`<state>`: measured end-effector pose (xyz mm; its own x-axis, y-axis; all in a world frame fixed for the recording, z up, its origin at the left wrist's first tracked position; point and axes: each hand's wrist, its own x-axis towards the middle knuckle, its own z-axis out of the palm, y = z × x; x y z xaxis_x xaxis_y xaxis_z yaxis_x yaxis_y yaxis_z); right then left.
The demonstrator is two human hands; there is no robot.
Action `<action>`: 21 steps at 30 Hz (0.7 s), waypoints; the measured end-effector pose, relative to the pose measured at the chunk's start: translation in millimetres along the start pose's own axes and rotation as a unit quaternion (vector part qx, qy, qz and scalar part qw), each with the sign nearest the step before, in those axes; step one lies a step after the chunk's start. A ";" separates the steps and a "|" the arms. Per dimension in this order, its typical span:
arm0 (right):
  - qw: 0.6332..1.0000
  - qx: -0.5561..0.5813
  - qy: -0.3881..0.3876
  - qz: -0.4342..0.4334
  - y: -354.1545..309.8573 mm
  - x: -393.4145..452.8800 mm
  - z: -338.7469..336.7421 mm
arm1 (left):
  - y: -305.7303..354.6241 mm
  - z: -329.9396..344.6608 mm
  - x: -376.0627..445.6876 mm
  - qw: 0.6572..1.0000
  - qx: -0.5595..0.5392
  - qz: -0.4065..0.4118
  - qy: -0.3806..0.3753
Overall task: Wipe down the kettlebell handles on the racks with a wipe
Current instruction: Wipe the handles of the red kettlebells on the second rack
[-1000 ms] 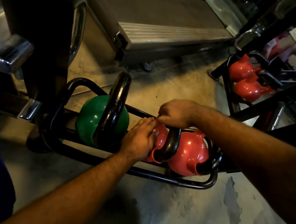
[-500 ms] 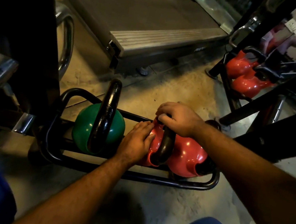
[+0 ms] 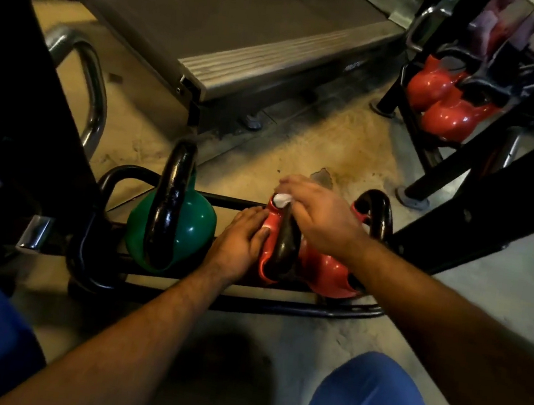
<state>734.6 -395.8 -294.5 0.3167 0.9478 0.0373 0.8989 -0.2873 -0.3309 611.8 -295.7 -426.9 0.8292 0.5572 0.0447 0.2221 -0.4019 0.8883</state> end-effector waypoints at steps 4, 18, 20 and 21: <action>0.998 -0.007 -0.002 -0.066 4.4 -21.8 7.0 | 0.1 0.4 -0.7 1.000 0.008 0.028 -0.012; 0.969 0.146 0.196 -0.031 -1.7 -54.4 48.2 | 14.7 -8.6 -5.5 0.994 -0.099 -0.004 -0.047; 0.974 0.124 0.160 -0.100 -1.3 -69.7 52.8 | 14.6 -11.0 -4.5 0.995 -0.051 -0.023 -0.081; 0.977 0.105 0.135 -0.129 3.2 -73.9 53.7 | 13.9 -11.6 -2.7 0.994 -0.030 -0.043 -0.097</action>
<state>697.8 -459.3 -348.9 0.1819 0.9057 0.3829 0.8863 0.0176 -0.4627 606.8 -294.4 -409.4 0.8926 0.4355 -0.1164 0.2710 -0.3119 0.9107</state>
